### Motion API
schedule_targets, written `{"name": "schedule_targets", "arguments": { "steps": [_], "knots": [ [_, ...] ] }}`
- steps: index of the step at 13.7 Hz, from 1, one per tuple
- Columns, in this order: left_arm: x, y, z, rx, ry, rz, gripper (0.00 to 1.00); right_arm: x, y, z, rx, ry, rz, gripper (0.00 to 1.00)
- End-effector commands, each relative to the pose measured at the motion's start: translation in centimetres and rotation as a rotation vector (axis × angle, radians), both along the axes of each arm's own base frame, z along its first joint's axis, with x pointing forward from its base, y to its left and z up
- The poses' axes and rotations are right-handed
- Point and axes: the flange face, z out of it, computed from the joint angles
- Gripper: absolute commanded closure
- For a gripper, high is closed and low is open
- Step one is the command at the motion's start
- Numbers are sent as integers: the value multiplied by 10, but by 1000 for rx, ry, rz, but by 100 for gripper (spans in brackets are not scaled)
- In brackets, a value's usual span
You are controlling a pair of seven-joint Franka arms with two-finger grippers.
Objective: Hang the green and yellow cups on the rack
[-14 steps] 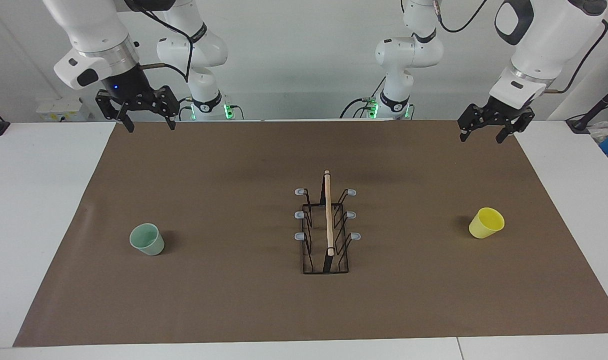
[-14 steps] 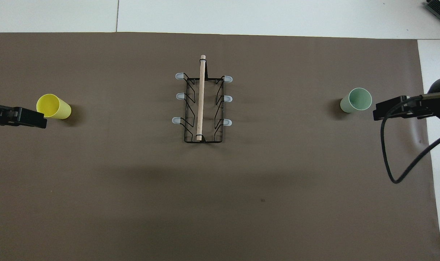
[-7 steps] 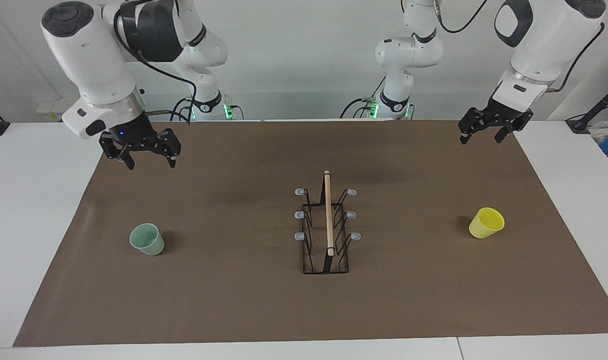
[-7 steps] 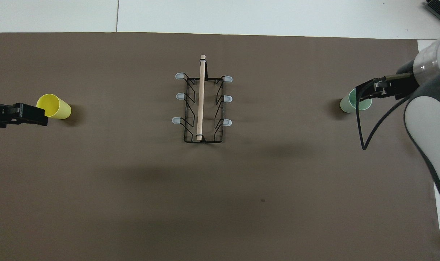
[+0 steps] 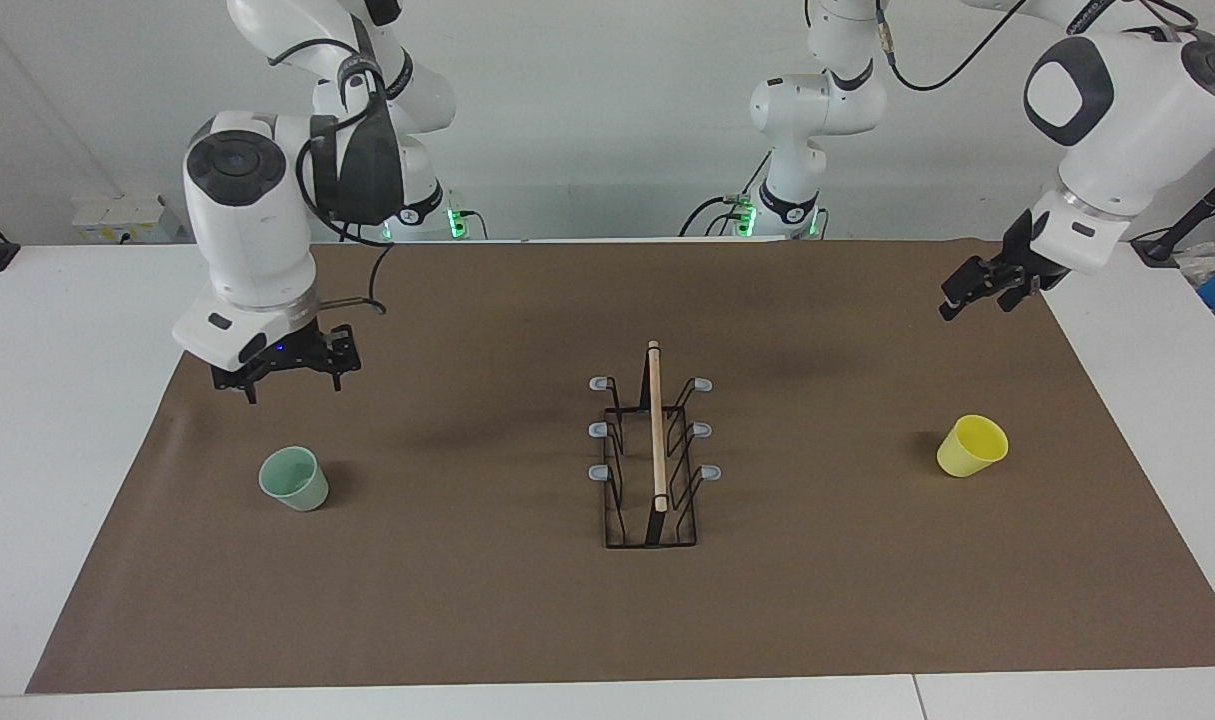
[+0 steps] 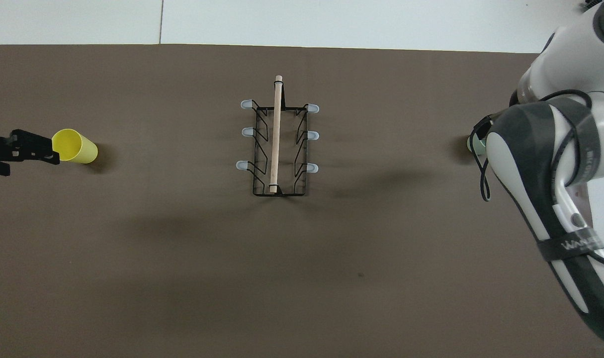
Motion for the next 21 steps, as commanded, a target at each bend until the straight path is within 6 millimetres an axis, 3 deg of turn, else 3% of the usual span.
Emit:
{"name": "schedule_targets", "arguments": {
  "steps": [1,3,8,10,12,14,16,18,20,21],
  "knots": [
    [26,32,-16,-70,18,187,1,9,-2,-16,-94,54,155,0],
    [43,44,-30,-100,39,306,1,4,30,-32,-215,117,320,0],
    [74,88,-70,-197,124,680,2,-14,29,-52,-389,360,685,0],
    [84,110,-87,-243,175,849,4,-32,36,-65,-505,456,840,0],
    [95,125,-108,-279,216,972,4,-28,39,-76,-591,485,925,0],
    [103,149,-126,-322,255,1127,4,-21,49,-105,-652,531,978,0],
    [105,168,-144,-355,265,1240,4,-17,71,-140,-734,580,1043,0],
    [99,187,-160,-379,285,1297,4,-12,73,-166,-798,600,1094,0],
    [82,215,-191,-457,327,1402,4,-8,73,-186,-832,610,1135,0],
    [80,220,-201,-472,310,1438,4,-7,73,-199,-848,601,1149,0]
  ]
}}
